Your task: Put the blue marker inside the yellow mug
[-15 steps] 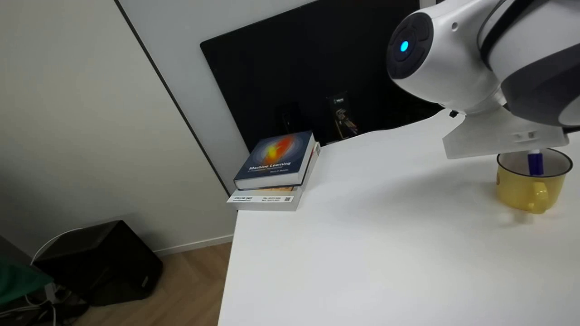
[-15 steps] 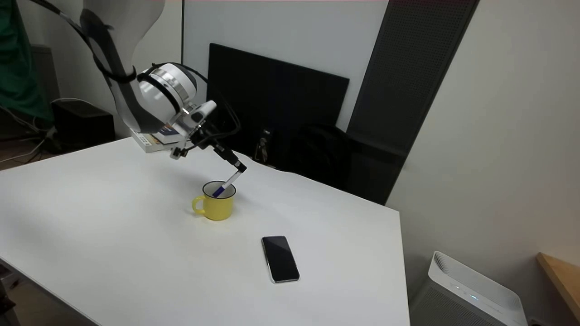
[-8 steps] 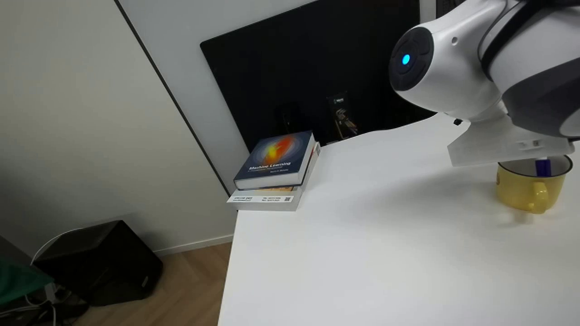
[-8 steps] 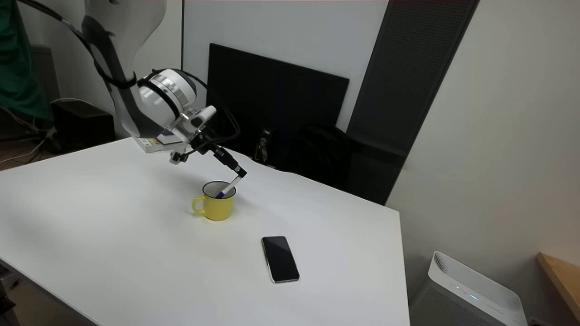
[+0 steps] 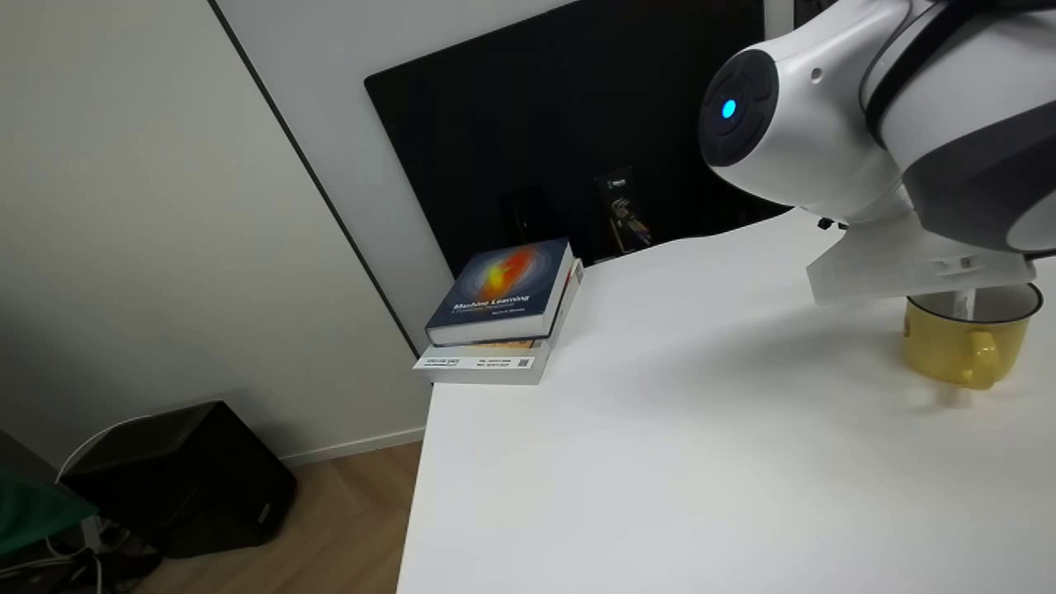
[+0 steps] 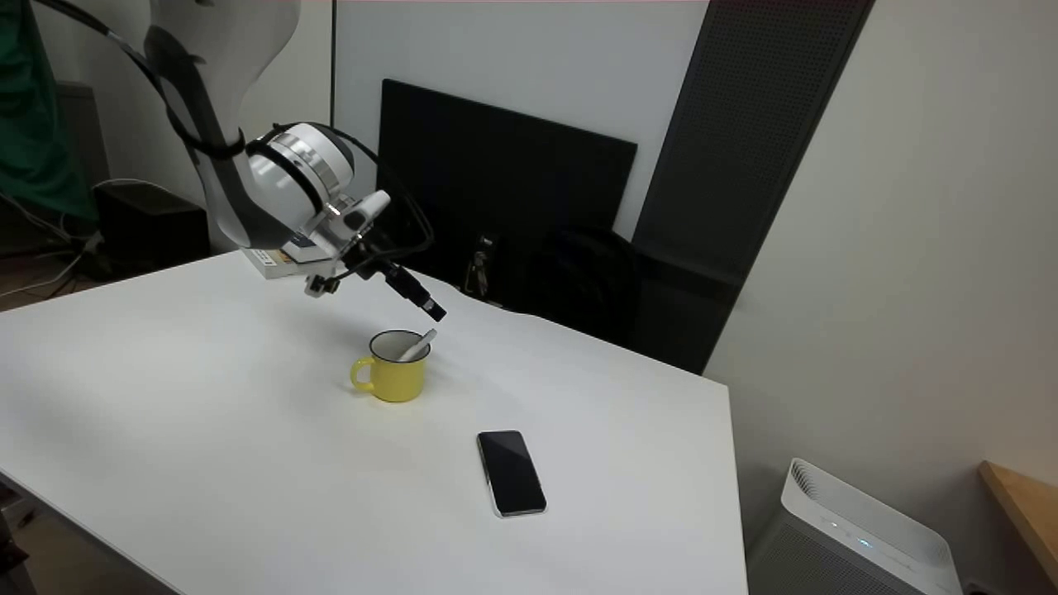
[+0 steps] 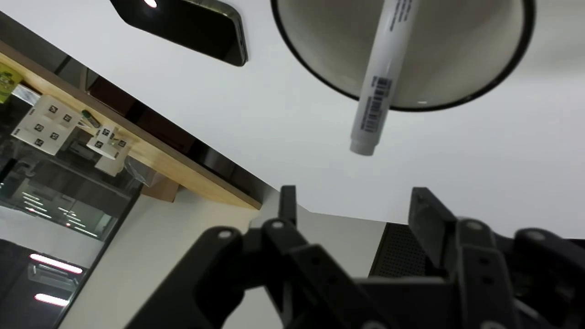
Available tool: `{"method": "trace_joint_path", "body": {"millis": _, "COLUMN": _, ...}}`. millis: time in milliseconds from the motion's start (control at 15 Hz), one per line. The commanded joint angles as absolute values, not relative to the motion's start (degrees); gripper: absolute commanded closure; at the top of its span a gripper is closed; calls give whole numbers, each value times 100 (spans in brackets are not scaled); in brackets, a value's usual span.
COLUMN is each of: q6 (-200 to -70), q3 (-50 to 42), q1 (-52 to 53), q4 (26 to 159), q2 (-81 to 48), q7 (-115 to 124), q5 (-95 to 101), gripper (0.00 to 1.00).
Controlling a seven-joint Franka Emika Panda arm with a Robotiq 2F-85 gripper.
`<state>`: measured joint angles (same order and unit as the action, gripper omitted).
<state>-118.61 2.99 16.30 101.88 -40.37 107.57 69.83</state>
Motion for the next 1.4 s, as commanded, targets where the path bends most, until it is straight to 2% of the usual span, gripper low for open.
{"method": "trace_joint_path", "body": {"millis": 0, "q6": -11824, "q3": 455, "q1": 1601, "q4": 10088, "q2": -3941, "q7": 10756, "q5": 6891, "gripper": 3}}
{"method": "trace_joint_path", "body": {"millis": 133, "q6": -11947, "q3": 580, "q1": 1564, "q4": 10084, "q2": -3854, "q7": 10640, "q5": 6783, "gripper": 0}}
{"method": "trace_joint_path", "body": {"millis": 733, "q6": -13163, "q3": 990, "q1": 1427, "q4": 10205, "q2": -3582, "q7": 8715, "q5": 5165, "gripper": 0}}
{"method": "trace_joint_path", "body": {"millis": 1067, "q6": -13593, "q3": 1160, "q1": 1374, "q4": 10267, "q2": -3517, "q7": 6785, "q5": 3456, "gripper": 0}}
{"method": "trace_joint_path", "body": {"millis": 1333, "q6": -13451, "q3": 1119, "q1": 1460, "q4": 10188, "q2": -3545, "q7": 5221, "q5": 1832, "gripper": 0}}
